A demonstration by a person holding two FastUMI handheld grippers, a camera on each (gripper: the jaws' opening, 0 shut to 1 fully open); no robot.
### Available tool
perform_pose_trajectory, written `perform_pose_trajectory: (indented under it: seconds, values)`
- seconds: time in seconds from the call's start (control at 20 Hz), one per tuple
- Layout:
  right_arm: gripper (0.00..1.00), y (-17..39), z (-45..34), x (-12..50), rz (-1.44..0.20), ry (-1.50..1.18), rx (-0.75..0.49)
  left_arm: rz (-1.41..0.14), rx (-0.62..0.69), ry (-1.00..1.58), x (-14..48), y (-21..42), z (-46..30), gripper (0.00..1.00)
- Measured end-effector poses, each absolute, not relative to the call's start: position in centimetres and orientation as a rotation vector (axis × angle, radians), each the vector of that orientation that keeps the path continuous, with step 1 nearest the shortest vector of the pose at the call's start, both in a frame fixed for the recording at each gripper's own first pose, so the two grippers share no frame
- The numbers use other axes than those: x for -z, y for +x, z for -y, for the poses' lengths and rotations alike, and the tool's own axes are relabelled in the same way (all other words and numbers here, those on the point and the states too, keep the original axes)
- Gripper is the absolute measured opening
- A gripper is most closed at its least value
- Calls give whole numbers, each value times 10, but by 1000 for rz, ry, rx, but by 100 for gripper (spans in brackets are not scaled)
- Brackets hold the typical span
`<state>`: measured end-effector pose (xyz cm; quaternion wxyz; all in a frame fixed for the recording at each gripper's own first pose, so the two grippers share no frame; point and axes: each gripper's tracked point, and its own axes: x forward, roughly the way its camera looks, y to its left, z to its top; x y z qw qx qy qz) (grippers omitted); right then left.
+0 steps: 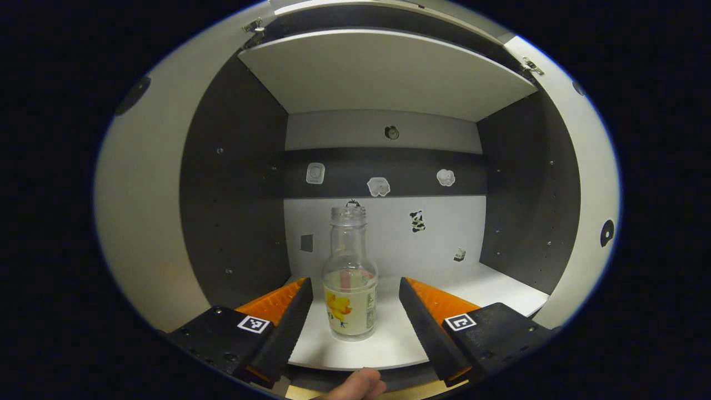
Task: Grasp the bottle in the cabinet with the left hand and place it on the coaster, then close the right door with the right hand and the left door with the left hand.
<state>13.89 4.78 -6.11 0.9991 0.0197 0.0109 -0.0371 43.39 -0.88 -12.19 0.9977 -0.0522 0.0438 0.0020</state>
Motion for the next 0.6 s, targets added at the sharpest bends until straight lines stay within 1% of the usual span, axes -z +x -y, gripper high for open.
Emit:
perform_pose_trajectory:
  seconds: [0.3, 0.35, 0.4, 0.45, 0.5, 0.6]
  values:
    - [96, 135, -39, 76, -56, 23, 98, -132, -73, -85, 144, 481, -2, 99]
    - [96, 133, -36, 78, -63, 14, 106, -125, -75, -61, 141, 488, -4, 99]
    - [94, 131, -33, 79, -67, 7, 111, -121, -44, -45, 138, 491, 1, 99]
    - [96, 127, -32, 78, -64, 4, 114, -148, -1, -39, 139, 485, 10, 89]
    - [96, 123, -31, 77, -58, 7, 111, -167, 42, -45, 137, 479, 20, 78]
    - [96, 115, -30, 74, -48, 24, 104, -169, 74, -54, 125, 464, 28, 78]
